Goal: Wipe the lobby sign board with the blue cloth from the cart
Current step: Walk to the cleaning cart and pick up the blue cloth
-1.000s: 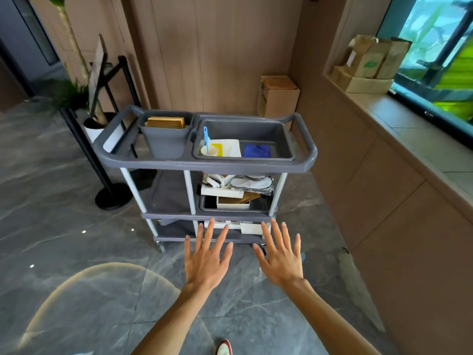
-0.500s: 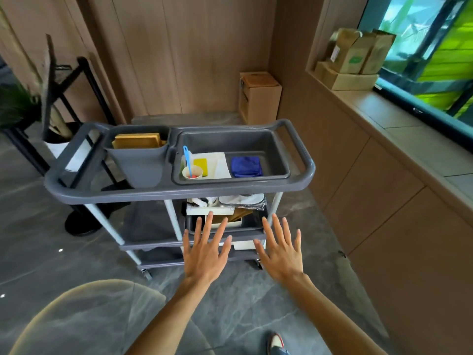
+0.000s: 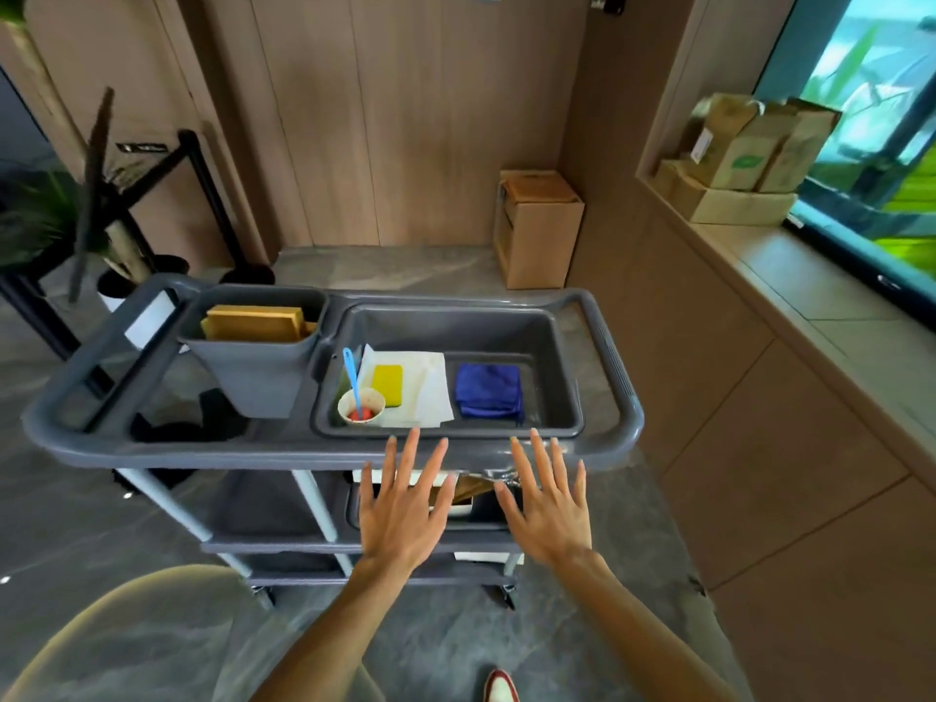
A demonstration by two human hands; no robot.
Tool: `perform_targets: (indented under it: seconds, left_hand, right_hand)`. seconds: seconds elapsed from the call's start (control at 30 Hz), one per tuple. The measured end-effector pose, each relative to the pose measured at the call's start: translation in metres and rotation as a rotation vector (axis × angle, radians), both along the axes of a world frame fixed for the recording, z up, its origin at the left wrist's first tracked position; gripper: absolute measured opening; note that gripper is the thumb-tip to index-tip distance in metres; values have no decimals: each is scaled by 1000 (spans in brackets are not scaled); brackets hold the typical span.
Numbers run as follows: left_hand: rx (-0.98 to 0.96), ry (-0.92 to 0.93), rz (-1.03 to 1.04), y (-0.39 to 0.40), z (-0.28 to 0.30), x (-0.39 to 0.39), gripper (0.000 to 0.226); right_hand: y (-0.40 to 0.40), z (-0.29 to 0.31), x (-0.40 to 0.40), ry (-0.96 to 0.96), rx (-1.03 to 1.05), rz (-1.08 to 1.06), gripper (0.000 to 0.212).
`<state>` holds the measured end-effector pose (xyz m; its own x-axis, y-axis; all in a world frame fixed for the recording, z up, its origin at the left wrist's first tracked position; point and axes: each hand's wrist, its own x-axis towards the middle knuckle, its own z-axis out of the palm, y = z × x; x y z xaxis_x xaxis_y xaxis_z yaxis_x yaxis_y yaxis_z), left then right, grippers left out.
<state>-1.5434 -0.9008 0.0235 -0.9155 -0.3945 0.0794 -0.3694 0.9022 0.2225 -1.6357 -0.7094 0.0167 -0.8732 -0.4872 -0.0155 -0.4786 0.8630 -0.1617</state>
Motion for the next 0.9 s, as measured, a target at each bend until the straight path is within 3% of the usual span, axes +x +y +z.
perform_targets:
  seconds: [0.4, 0.9]
  left_hand:
    - [-54, 65, 85, 4, 12, -134, 60]
    - [-31, 62, 60, -28, -9, -216, 61]
  right_hand:
    - [10, 4, -148, -6, -13, 87, 68]
    - [-17, -16, -239, -71, -5, 57, 65]
